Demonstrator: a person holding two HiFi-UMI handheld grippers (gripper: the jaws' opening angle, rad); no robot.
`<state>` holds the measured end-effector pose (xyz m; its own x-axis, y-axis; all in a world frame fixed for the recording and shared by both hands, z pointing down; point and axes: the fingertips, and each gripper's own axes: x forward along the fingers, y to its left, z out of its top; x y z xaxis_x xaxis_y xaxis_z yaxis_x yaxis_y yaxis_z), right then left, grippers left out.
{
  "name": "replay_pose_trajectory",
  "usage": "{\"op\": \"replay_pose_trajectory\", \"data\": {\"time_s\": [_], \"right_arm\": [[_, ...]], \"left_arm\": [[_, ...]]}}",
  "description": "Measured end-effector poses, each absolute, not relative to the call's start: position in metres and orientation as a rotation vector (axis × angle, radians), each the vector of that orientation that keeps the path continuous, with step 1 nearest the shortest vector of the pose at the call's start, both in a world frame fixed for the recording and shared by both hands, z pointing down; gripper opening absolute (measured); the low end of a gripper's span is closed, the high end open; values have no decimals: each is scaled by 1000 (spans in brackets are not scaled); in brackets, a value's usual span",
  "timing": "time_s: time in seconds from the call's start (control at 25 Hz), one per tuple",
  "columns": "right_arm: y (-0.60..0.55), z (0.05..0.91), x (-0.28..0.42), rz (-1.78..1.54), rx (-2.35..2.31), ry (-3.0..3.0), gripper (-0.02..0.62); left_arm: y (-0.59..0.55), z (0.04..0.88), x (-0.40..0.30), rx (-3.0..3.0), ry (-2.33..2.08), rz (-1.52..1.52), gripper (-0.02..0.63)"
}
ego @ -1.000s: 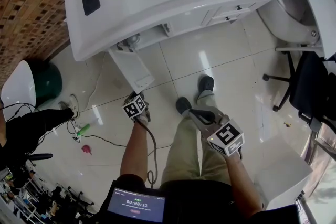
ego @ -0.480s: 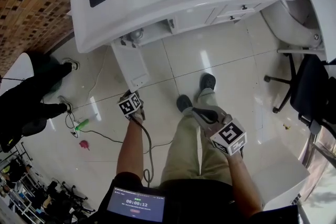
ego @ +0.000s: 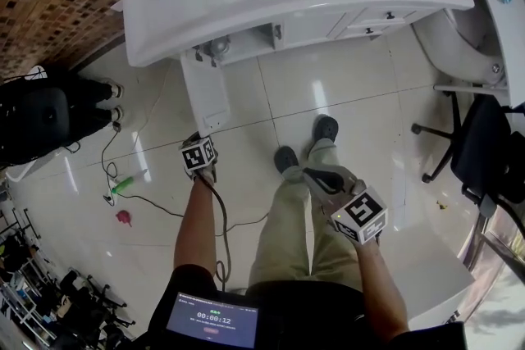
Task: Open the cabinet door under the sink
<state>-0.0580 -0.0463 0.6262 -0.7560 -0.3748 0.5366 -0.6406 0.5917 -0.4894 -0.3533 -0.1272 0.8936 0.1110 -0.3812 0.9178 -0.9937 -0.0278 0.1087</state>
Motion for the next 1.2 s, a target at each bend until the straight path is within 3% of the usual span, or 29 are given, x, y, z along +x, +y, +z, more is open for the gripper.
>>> {"op": "replay_pose_trajectory", "data": {"time_s": [0.52, 1.2], "right_arm": [[-29, 591, -74, 870, 707, -2480, -8], [-15, 478, -74, 557, 704, -2558, -8]], "left_arm": [[-34, 862, -314, 1532, -1341, 750, 14], [-13, 613, -138, 2110, -1038, 456, 14]]}}
